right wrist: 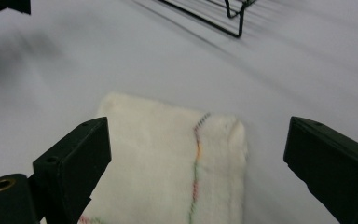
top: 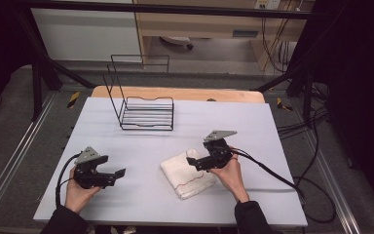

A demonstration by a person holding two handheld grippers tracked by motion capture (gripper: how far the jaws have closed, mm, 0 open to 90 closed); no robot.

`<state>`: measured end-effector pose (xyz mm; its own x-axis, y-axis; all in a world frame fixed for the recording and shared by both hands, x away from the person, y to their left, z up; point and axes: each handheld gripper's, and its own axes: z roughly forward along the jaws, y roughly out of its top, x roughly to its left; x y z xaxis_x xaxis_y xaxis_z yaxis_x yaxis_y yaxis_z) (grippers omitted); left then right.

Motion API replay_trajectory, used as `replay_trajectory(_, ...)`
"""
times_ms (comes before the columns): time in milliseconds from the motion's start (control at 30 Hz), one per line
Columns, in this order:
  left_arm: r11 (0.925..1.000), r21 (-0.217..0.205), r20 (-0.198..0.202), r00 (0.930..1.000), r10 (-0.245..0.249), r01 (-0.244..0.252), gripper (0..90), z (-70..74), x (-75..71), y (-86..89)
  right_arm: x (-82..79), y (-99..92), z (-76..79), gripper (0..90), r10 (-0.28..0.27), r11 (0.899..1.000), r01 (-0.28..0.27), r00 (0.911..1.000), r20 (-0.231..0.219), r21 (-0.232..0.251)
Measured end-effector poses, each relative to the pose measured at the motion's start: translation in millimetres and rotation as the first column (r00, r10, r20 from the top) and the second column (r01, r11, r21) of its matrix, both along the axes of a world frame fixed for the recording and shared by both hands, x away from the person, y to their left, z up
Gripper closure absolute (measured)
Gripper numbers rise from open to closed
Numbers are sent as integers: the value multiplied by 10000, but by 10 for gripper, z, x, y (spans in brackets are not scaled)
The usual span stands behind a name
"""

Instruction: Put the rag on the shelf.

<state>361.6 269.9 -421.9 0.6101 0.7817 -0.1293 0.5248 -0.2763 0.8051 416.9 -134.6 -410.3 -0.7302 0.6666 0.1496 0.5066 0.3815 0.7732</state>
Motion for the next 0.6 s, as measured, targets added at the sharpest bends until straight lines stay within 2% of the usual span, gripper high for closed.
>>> replay_trajectory(100, 9999, 137, 67, 10000, -38, 37, 93, 37, -6, -138, -74, -120, -91, 139, -109, 9993, 103, 9998, -149, -369)
replay_trajectory(133, 9998, 27, 45, 9998, -177, 177, 94, 38, -9, -201, -104, -161, -119, 175, -157, 9990, 148, 9997, -207, -432)
replay_trajectory(167, 9996, 41, 13, 9996, -268, 268, 100, 43, -11, -261, -156, -243, -173, 224, -244, 9988, 234, 9995, -220, -442)
replay_trajectory(333, 9982, -170, -291, 9979, -575, 570, 127, 40, -16, -594, -240, -374, -250, 304, -504, 9974, 486, 9982, -318, -526)
replay_trajectory(600, 9914, -61, -766, 9884, -1308, 1307, 259, -19, -178, -1190, -343, -442, -334, 442, -684, 9963, 658, 9966, -458, -554)
